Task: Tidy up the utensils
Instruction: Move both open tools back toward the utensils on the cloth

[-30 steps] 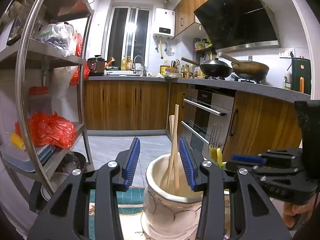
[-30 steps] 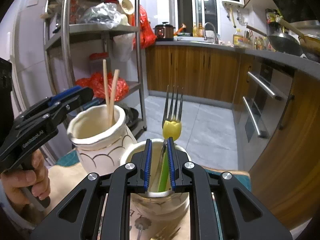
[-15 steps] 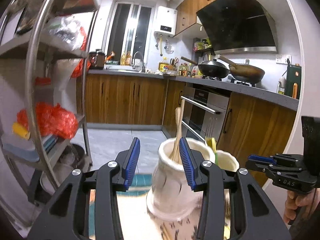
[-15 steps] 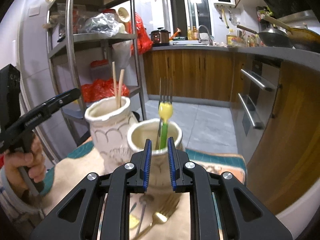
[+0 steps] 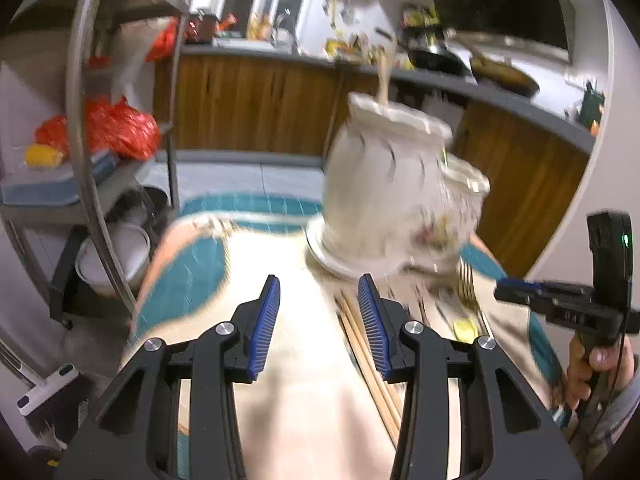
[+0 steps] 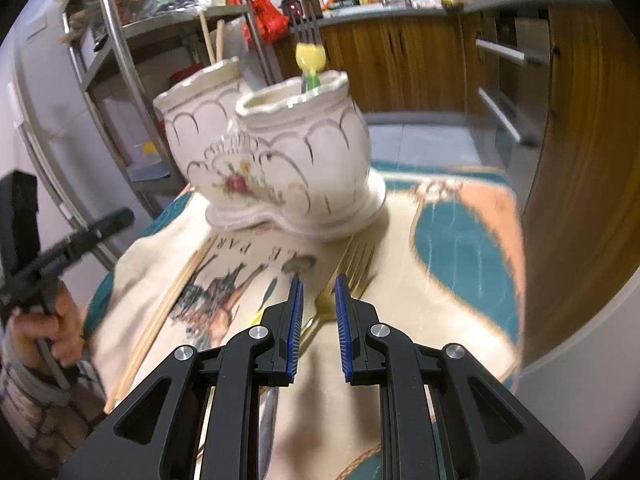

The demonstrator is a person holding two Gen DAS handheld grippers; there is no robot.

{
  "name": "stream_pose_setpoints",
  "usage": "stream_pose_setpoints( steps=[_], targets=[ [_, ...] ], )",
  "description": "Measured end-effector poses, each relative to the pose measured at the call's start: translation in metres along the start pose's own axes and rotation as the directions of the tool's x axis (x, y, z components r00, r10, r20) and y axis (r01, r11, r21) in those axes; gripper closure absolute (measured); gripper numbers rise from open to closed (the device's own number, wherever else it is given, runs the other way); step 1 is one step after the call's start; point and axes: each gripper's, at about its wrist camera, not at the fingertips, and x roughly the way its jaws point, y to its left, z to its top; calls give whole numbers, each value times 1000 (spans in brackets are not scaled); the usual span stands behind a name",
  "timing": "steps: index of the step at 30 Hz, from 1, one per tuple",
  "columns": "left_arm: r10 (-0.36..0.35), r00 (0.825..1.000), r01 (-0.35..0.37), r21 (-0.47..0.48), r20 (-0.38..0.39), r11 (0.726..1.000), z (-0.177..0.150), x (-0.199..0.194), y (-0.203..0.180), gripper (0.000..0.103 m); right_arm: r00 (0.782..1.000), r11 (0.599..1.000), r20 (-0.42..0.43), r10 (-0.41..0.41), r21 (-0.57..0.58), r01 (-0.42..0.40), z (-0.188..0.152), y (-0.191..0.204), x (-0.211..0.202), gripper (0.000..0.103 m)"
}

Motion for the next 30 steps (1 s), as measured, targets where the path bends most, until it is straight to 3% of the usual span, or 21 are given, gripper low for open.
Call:
stream_pose_setpoints(
  steps=[14,30],
  targets=[
    [-7,983,27,105,-186,994,-29,26,-18,62,995,1000,-92,27,0,-27,-11,6,18,85],
    [-13,976,50,166,-219,985,-40,15,-27,66,991,999,-133,-28,-33,23,-15,1,12,91]
  ],
)
